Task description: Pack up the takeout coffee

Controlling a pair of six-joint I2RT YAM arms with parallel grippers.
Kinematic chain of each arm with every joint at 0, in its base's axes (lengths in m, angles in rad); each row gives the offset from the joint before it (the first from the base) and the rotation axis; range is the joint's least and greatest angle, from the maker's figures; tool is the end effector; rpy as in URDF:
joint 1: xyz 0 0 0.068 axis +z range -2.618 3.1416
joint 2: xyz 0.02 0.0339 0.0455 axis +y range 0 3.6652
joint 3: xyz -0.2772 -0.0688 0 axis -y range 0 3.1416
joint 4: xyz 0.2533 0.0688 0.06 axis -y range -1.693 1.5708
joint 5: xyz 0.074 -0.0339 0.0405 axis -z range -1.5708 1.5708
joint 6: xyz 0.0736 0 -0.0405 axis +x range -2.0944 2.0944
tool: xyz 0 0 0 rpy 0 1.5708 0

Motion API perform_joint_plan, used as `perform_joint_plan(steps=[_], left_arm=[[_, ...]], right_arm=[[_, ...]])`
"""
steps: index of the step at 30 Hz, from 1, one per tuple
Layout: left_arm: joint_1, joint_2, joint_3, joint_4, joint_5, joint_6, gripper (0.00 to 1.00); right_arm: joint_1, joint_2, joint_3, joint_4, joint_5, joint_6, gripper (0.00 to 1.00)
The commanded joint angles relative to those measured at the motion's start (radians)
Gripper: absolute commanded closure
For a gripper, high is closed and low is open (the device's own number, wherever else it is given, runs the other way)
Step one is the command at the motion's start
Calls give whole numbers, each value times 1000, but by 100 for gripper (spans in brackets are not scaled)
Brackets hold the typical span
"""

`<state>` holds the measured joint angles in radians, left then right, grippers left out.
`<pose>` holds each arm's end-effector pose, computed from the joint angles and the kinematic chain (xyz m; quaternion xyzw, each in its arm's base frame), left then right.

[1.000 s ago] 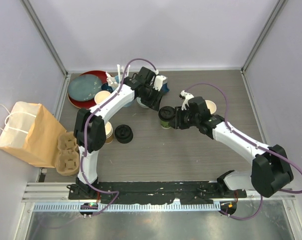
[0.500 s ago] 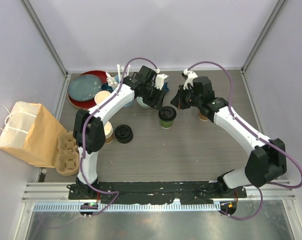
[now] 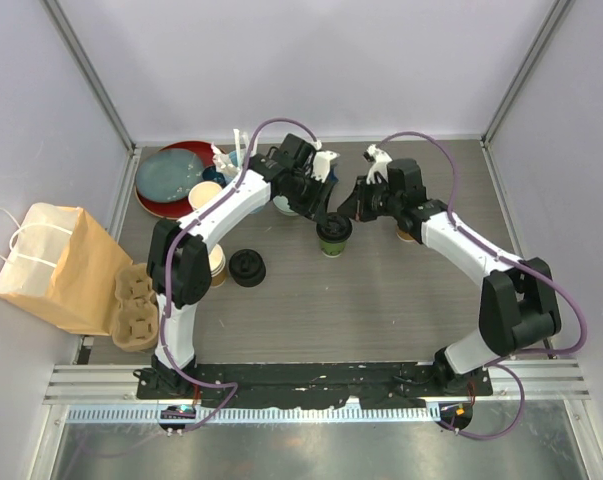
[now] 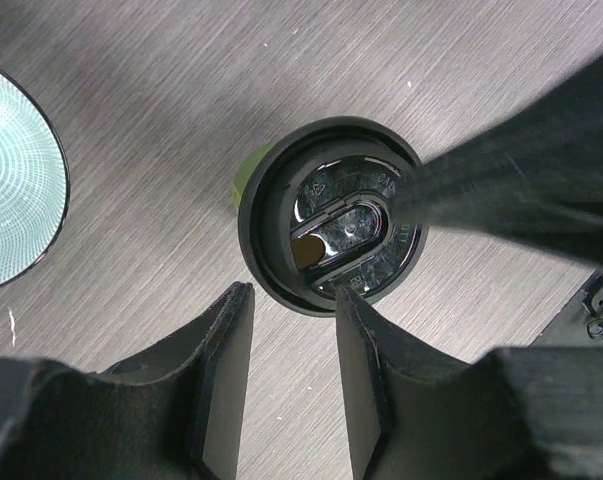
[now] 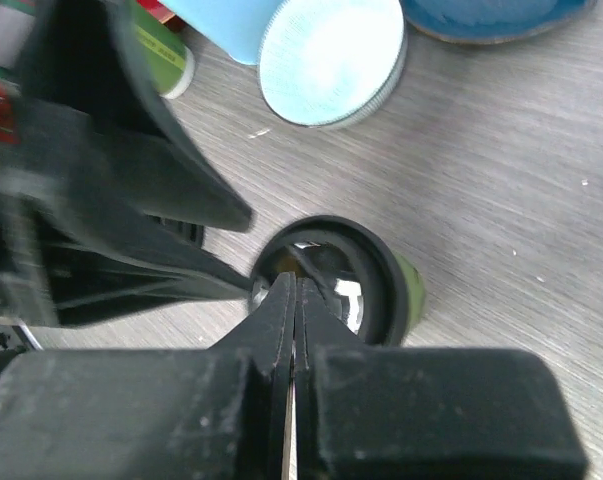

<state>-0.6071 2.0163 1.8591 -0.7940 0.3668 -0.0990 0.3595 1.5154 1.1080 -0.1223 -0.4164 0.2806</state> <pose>0.3807 -0.2966 0.2671 0.2892 0.8924 -0.2666 0.2212 0.3480 0.1626 0.2736 -0.1362 0.8441 0.3233 0.4055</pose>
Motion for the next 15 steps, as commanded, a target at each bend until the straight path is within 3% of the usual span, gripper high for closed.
perform_joint_plan(steps=[1, 5, 8, 15], left_arm=[[-3, -19, -21, 26, 8, -4, 59], [-3, 5, -28, 22, 4, 1, 61], [-3, 7, -34, 25, 1, 8, 63], [-3, -5, -2, 13, 1, 13, 64]], right_arm=[[-60, 49, -157, 182, -90, 58, 99], [-60, 103, -209, 202, -111, 63, 99], [-60, 57, -234, 201, -85, 63, 99], [-24, -41, -119, 67, -62, 23, 99]])
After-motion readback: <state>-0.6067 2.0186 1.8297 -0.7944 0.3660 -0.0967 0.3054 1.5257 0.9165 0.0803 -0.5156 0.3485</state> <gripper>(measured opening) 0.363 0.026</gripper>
